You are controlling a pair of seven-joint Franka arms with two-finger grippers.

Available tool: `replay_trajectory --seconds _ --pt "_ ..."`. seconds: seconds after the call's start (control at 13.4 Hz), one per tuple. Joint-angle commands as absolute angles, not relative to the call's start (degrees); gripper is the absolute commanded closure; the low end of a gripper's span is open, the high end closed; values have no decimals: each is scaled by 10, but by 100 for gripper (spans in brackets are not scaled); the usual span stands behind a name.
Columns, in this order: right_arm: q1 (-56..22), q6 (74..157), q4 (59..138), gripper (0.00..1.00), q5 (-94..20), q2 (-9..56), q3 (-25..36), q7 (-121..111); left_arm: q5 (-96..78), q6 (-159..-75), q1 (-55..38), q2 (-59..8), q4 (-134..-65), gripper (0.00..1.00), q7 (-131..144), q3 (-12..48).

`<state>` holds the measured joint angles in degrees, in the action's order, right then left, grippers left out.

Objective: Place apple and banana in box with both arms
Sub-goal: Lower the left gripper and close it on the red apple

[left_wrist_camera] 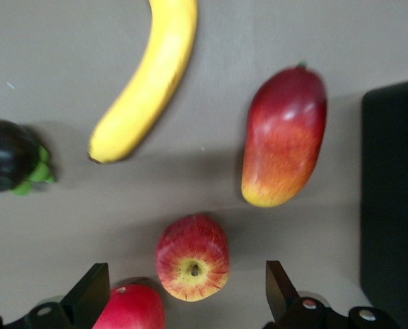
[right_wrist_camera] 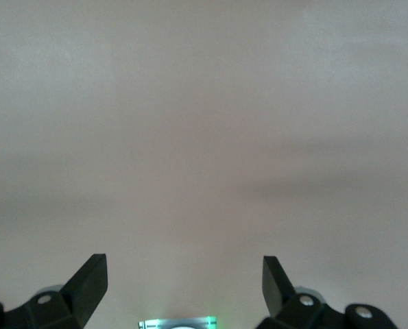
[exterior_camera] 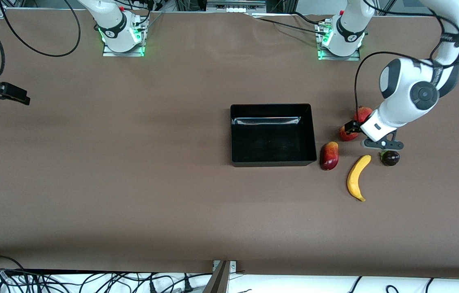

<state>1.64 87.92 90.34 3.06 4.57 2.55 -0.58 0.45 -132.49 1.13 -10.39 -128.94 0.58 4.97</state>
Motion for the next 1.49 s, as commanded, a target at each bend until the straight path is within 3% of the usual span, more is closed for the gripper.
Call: replay_trajectory --seconds 0.0,0.67,0.75,0.82,0.9,0.97,1.27,1.42 --pt "18 914 925 0 41 27 19 6 11 -1350 14 -134 -1291 0 3 52" --pt "11 911 921 0 46 31 19 -1 12 -1398 18 -194 -1311 0 -6 52" --pt "10 912 919 0 46 31 18 1 11 -1398 19 -194 -1315 3 -19 52" --pt "5 910 920 0 46 30 18 2 11 -1394 20 -193 -1316 32 -30 52" --pt "5 908 920 0 46 29 18 3 11 -1390 20 -191 -1316 71 -40 52" --pt "5 907 920 0 46 29 18 2 11 -1383 21 -191 -1316 100 -48 52" --pt "5 902 920 0 44 28 18 -2 10 -1350 24 -155 -1307 100 -48 53" --pt "-1 902 919 0 43 28 18 -2 1 -1305 23 -119 -1279 100 -45 83"
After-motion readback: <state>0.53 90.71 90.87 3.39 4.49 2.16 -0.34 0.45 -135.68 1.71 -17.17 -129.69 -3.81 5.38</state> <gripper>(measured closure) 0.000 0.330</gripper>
